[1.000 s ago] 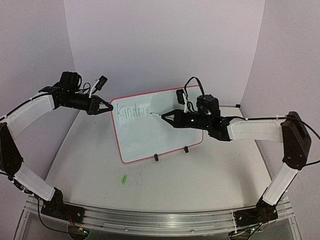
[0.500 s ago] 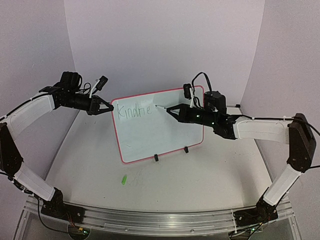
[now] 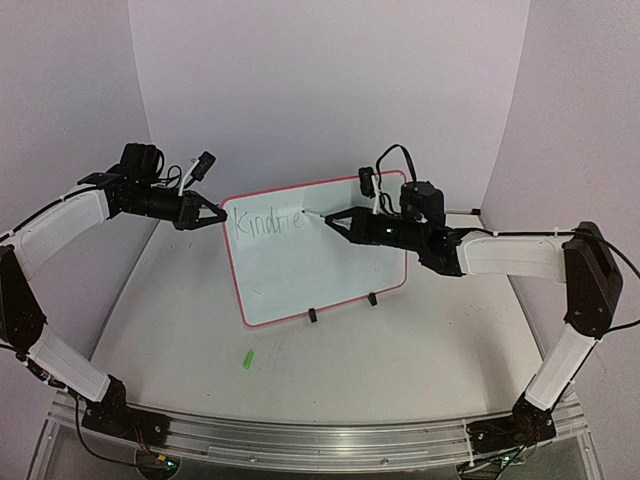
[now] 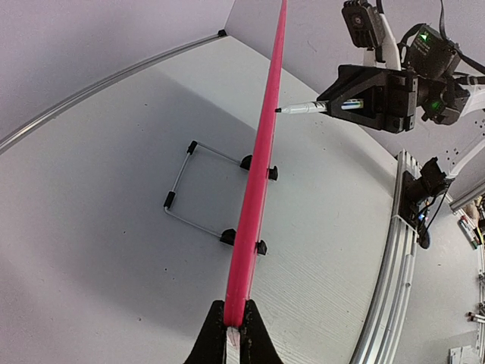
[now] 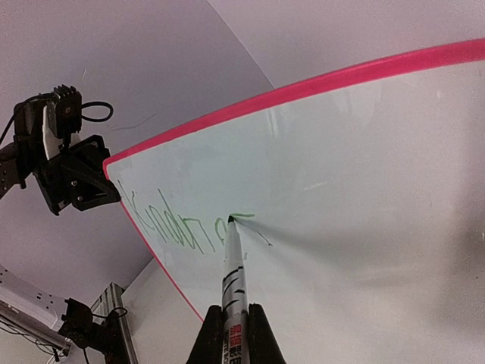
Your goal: Write a sentence on the whiteboard
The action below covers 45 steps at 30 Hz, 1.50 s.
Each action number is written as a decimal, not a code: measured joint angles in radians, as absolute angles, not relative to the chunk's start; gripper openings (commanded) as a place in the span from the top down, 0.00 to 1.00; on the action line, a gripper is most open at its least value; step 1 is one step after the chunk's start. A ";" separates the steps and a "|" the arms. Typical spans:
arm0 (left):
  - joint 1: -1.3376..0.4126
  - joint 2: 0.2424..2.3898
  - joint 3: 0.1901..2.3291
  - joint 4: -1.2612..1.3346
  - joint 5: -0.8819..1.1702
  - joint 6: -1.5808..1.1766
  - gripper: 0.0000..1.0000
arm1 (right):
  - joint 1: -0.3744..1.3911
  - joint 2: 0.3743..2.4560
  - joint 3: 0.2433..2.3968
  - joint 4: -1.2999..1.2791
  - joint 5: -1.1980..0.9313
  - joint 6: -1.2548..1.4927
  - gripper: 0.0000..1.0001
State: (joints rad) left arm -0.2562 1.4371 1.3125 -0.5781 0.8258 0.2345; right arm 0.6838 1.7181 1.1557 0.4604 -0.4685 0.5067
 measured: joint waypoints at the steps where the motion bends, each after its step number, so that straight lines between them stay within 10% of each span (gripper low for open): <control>1: -0.256 1.437 1.312 -0.578 0.826 0.234 1.00 | 0.684 1.719 1.156 0.461 -0.471 0.508 1.00; 45: -0.255 1.437 1.312 -0.578 0.824 0.234 1.00 | 0.683 1.700 1.105 0.376 -0.460 0.495 1.00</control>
